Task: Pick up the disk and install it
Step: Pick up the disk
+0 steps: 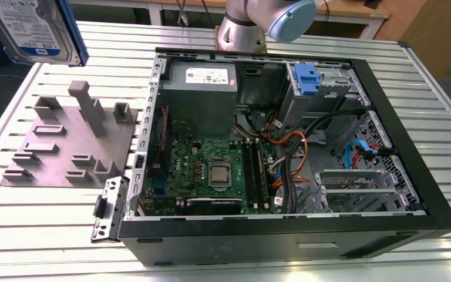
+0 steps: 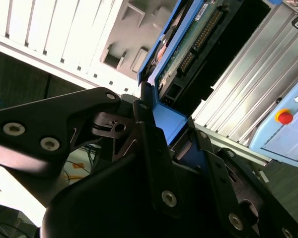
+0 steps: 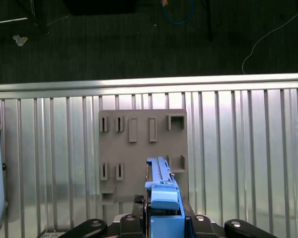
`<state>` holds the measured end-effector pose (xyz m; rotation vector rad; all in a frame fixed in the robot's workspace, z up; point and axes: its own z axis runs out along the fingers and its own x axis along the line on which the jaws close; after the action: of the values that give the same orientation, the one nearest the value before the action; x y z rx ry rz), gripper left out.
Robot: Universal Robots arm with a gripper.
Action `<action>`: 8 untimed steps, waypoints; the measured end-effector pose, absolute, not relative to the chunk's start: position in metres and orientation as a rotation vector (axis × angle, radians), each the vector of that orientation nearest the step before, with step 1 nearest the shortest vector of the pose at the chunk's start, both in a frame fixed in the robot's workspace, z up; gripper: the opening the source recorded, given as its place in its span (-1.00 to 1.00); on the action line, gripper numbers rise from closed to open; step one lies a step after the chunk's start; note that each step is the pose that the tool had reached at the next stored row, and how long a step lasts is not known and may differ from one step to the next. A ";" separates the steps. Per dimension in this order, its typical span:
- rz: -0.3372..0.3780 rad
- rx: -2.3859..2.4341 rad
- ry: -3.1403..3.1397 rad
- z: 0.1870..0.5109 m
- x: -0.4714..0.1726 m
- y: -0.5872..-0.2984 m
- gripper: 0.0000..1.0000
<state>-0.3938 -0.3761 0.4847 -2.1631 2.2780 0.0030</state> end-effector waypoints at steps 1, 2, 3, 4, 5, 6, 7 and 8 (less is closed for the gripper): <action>0.003 -2.163 2.278 0.485 -0.394 -0.376 -0.27; 0.003 -2.163 2.278 0.485 -0.393 -0.376 -0.27; 0.003 -2.163 2.278 0.485 -0.393 -0.376 -0.27; 0.003 -2.163 2.278 0.485 -0.393 -0.376 -0.27; 0.003 -2.163 2.278 0.485 -0.393 -0.376 -0.27; 0.003 -2.163 2.278 0.485 -0.392 -0.376 -0.27; 0.003 -2.163 2.278 0.485 -0.392 -0.376 -0.27; 0.003 -2.163 2.278 0.485 -0.392 -0.376 -0.27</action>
<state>-0.3917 -0.3761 0.4847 -2.1630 2.2779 0.0029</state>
